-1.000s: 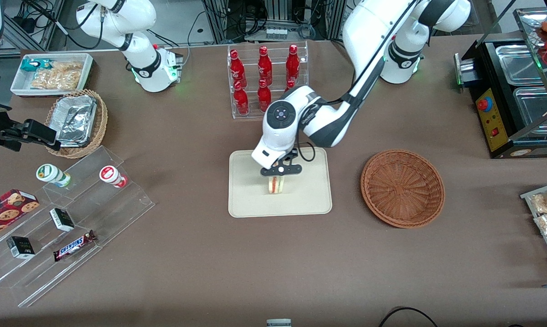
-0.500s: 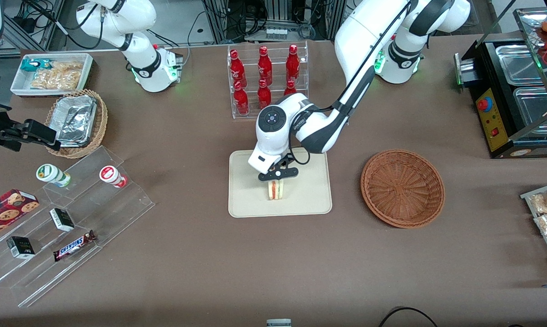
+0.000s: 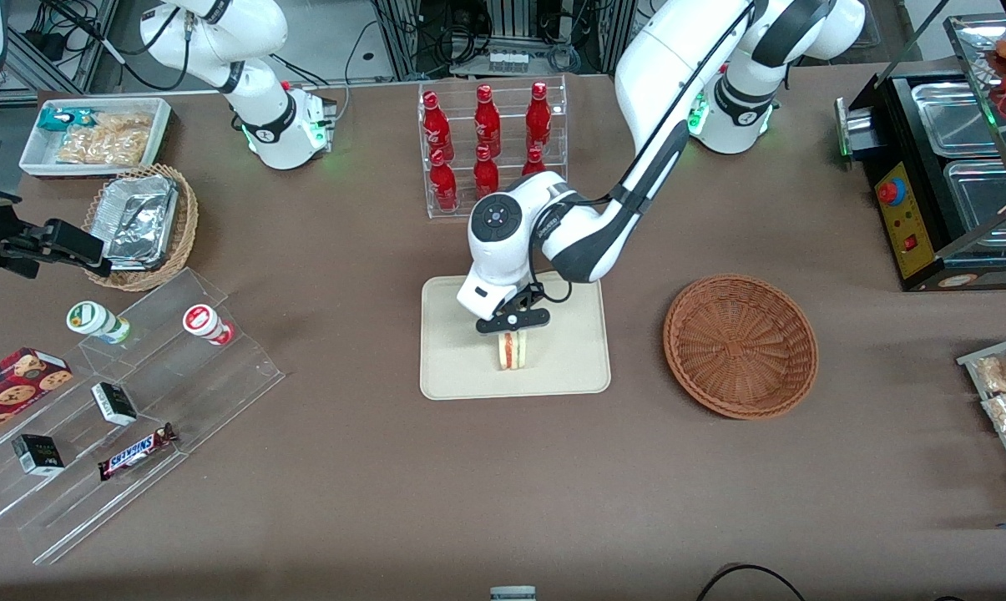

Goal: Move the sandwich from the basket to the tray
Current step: 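Lower the sandwich onto the cream tray and open the left gripper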

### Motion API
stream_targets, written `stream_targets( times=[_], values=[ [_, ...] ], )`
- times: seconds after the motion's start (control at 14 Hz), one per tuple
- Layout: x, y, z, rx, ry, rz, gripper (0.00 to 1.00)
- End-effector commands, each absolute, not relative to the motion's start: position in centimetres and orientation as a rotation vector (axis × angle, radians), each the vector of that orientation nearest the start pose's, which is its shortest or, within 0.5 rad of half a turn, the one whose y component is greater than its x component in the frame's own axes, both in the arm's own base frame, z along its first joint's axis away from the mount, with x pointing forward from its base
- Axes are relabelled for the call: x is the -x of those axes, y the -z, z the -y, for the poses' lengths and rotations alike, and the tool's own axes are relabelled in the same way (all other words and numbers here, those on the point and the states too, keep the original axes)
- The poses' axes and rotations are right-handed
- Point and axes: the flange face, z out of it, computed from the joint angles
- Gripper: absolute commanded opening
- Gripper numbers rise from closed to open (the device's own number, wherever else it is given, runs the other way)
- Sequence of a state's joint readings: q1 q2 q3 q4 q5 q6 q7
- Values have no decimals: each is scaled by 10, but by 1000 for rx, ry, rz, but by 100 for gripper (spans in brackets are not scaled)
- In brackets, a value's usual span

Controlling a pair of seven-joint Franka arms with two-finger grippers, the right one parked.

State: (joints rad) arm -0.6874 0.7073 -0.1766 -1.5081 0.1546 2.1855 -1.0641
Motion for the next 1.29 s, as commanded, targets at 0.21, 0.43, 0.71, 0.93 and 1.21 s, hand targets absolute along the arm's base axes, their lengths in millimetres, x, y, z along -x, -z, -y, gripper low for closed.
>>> stream_targets(
  times=[0.21, 0.43, 0.71, 0.93, 1.21],
  values=[
    [-481, -246, 526, 3098, 1, 292, 100],
    [-490, -285, 525, 3124, 69, 313, 100],
    [-507, -368, 492, 3072, 69, 417, 100],
    [-529, -389, 456, 3038, 33, 533, 100],
    [-556, -397, 400, 2970, -21, 582, 100]
  ],
)
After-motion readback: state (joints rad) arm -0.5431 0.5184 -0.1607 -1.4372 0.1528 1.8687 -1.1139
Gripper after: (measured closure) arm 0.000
